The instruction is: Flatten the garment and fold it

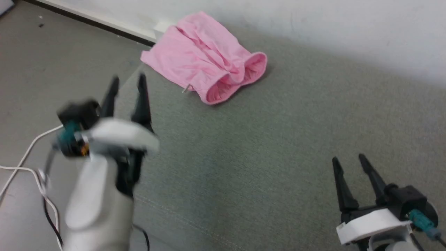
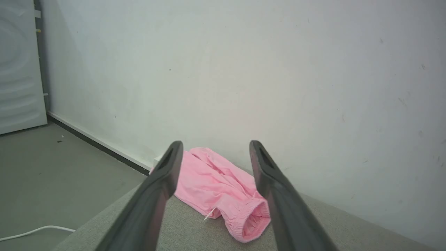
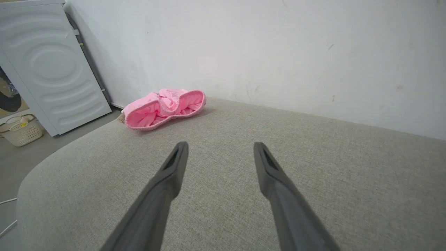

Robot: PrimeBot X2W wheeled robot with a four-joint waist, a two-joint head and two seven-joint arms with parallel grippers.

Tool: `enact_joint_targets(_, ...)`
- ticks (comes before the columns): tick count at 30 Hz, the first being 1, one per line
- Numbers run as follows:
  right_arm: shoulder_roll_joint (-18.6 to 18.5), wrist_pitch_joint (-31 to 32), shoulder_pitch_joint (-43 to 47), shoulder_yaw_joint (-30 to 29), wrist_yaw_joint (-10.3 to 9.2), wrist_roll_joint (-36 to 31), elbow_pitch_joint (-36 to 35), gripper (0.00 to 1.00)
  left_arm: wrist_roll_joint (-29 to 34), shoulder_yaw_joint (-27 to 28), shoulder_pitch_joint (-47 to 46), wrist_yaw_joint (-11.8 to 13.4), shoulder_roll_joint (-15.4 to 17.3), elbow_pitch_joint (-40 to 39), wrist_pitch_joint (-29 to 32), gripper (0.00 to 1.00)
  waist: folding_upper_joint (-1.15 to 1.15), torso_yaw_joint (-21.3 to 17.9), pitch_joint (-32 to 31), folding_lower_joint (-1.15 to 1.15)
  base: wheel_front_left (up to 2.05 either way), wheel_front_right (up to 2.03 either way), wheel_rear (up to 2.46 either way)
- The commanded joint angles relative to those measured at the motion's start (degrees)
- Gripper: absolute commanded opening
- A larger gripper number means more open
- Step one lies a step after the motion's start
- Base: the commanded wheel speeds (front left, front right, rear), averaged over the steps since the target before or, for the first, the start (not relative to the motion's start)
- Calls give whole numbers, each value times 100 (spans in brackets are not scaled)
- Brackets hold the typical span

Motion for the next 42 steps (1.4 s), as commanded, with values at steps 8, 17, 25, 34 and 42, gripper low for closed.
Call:
enact_joint_targets(8, -336, 216, -132, -396, -11, -15, -583, 100, -602, 165, -1851, -205, 483, 876, 1850, 100, 0, -1312, 1654, -1, 0, 0, 0)
enact_joint_targets(17, -608, 208, -112, -777, -11, 175, -770, 100, -780, -108, -2447, -36, 558, 1359, 3582, 100, 0, -1705, 2198, -1, 0, 0, 0)
enact_joint_targets(25, -615, 151, -128, -789, -11, 249, -813, 100, -151, -477, -2450, 843, 895, 1678, 4634, 100, 0, -1819, 2365, -1, 0, 0, 0)
enact_joint_targets(34, -612, 130, -133, -760, -11, 281, -794, 100, -128, -511, -2149, 1235, 877, 1423, 5025, 0, 0, -1777, 2356, -1, 0, 0, 0)
enact_joint_targets(42, -518, 92, -150, -582, -11, 294, -616, 100, 54, -156, -2270, 1357, 1016, 749, 2975, 0, 0, -1697, 1908, -1, 0, 0, 0)
